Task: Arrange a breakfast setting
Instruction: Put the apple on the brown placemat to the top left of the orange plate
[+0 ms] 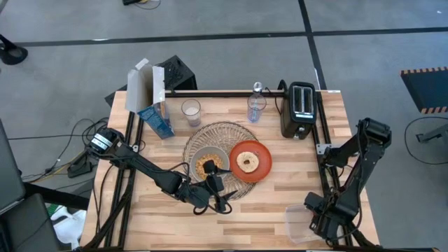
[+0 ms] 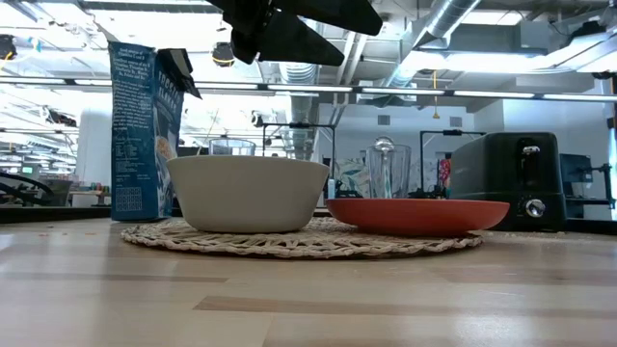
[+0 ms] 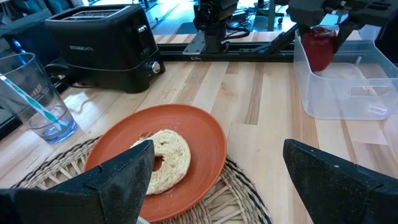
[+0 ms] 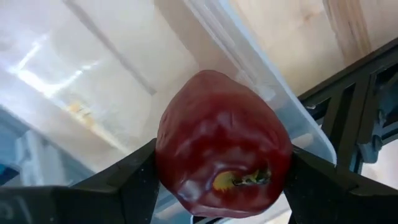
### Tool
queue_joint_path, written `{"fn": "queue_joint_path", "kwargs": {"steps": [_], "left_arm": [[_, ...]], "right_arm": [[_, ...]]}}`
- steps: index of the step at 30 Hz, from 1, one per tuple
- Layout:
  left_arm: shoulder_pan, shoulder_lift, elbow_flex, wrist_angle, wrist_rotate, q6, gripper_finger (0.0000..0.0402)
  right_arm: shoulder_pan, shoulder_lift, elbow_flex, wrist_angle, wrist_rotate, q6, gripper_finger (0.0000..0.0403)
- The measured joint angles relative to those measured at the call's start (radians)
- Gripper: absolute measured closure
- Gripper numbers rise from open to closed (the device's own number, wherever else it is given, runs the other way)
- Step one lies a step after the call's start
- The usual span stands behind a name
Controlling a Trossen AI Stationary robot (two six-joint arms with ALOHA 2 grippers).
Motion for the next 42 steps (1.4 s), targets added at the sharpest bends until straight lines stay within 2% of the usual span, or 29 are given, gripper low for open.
{"fn": "queue_joint_path", "kwargs": {"steps": [9, 15, 22, 32, 37, 42], "left_arm": [[0.0, 0.0, 0.0, 0.0, 0.0, 0.0, 0.0058], [0.0, 0.0, 0.0, 0.0, 0.0, 0.01, 0.0058], [0.0, -0.001, 0.0, 0.001, 0.026, 0.03, 0.0058], [-0.043, -0.062, -0.029, -0.058, -0.002, 0.063, 0.0058], [-0.047, -0.129, -0.178, 0.002, -0.006, 0.004, 0.0058], [-0.049, -0.217, -0.356, 0.164, -0.004, -0.076, 0.0058]], "right_arm": [[-0.041, -0.064, 0.119, -0.08, 0.004, -0.111, 0.0092], [-0.109, -0.114, 0.233, -0.165, 0.074, -0.228, 0.0095], [-0.229, -0.142, 0.312, -0.185, 0.278, -0.484, 0.0095], [-0.572, -0.128, 0.348, -0.143, 0.428, -1.006, 0.0095], [-0.789, -0.128, 0.356, -0.066, 0.428, -1.239, 0.0095], [-0.995, -0.128, 0.356, -0.018, 0.422, -1.437, 0.0095]]}}
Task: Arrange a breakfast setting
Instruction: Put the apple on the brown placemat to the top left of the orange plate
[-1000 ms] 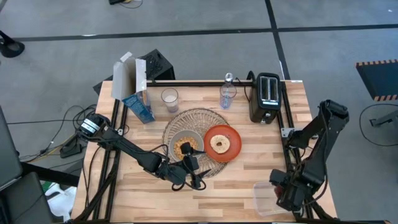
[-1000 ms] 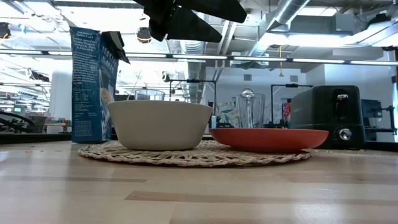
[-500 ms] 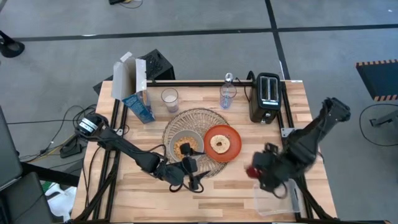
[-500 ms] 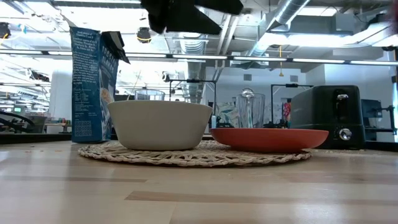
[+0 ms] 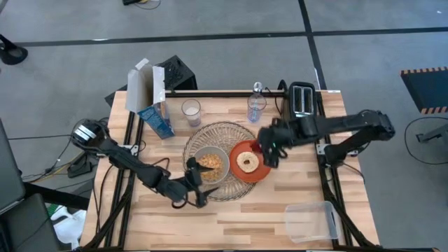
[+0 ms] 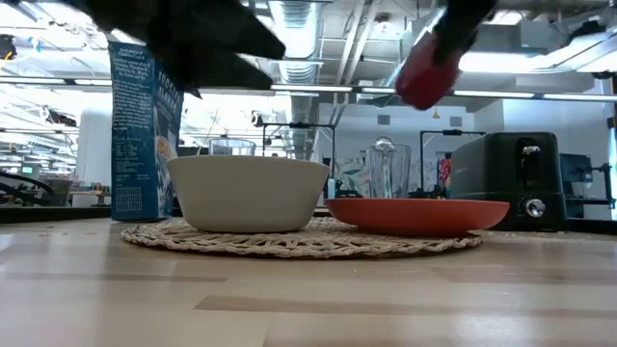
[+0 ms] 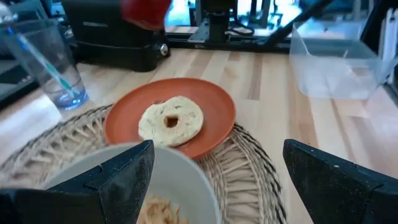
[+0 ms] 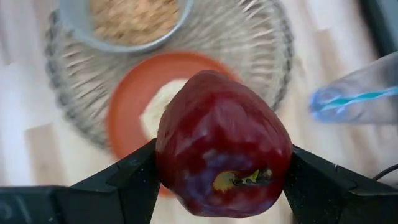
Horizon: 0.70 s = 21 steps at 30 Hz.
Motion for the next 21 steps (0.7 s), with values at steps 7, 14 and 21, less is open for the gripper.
{"fn": "queue_joint_path", "kwargs": {"steps": [7, 14, 21], "left_arm": [[-0.007, -0.056, -0.14, 0.128, 0.0, -0.052, 0.0058], [-0.007, -0.057, -0.145, 0.12, 0.018, -0.023, 0.0058], [-0.014, -0.116, -0.146, 0.046, 0.113, 0.008, 0.0058]], "right_arm": [[-0.215, 0.0, 0.0, 0.123, -0.052, -0.142, 0.0095], [-0.334, 0.002, 0.007, 0.177, -0.133, -0.159, 0.0095], [-0.357, 0.111, 0.149, 0.132, -0.146, -0.156, 0.0095]]}}
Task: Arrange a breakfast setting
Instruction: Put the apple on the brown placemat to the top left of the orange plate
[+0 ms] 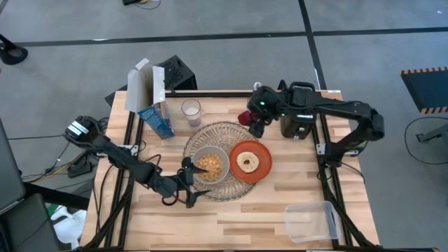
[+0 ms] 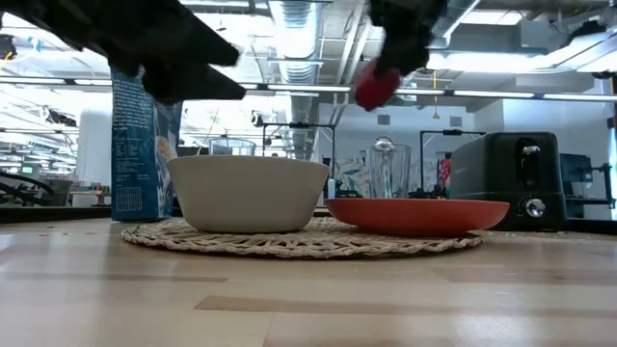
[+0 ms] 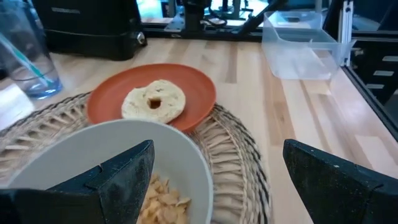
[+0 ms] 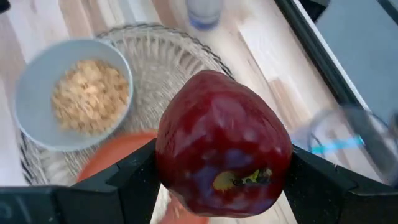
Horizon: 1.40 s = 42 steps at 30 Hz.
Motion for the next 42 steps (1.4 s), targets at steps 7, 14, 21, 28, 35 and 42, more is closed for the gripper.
{"fn": "queue_joint_path", "kwargs": {"steps": [7, 14, 21, 28, 35, 42], "left_arm": [[-0.061, -0.13, -0.023, -0.137, -0.02, -0.028, 0.0058], [-0.116, -0.231, -0.108, -0.151, -0.106, -0.073, 0.0058], [-0.12, -0.248, -0.149, -0.156, -0.113, -0.112, 0.0058], [-0.12, -0.247, -0.149, -0.183, -0.116, -0.119, 0.0058], [-0.12, -0.247, -0.149, -0.183, -0.12, -0.116, 0.0058], [-0.12, -0.247, -0.148, -0.187, -0.121, -0.117, 0.0058]], "right_arm": [[-0.009, 0.227, 0.237, -0.156, -0.017, 0.001, 0.0095], [-0.014, 0.473, 0.48, -0.293, -0.016, 0.002, 0.0095], [-0.012, 0.648, 0.578, -0.329, -0.016, -0.02, 0.0095], [-0.006, 0.75, 0.587, -0.343, -0.017, -0.041, 0.0095], [0.013, 0.817, 0.587, -0.348, -0.018, -0.054, 0.0095], [0.012, 0.82, 0.589, -0.338, -0.017, -0.068, 0.0095]]}}
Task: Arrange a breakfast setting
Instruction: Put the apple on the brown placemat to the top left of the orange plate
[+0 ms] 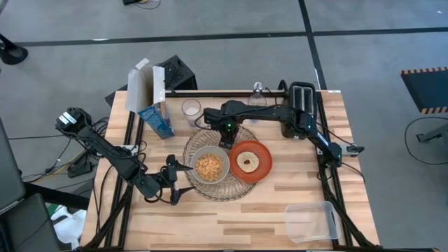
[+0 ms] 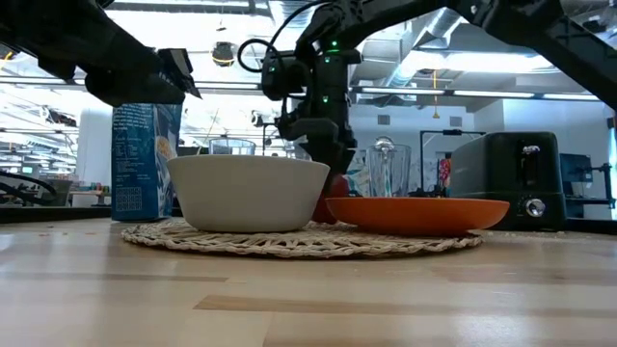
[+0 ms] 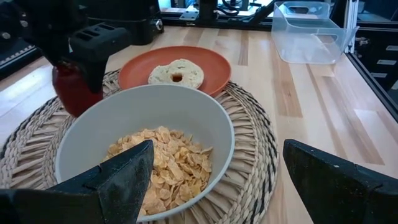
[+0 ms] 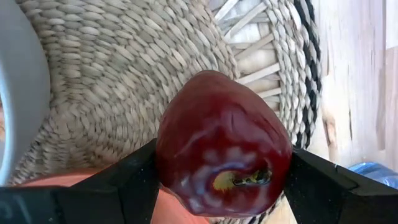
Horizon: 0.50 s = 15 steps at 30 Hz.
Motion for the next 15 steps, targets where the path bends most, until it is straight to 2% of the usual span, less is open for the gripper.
{"fn": "queue_joint_path", "kwargs": {"steps": [15], "left_arm": [[0.0, 0.0, 0.0, -0.001, 0.005, -0.005, 0.0058]], "right_arm": [[0.007, 0.001, -0.002, 0.01, 0.0, -0.011, 0.0042]]}}
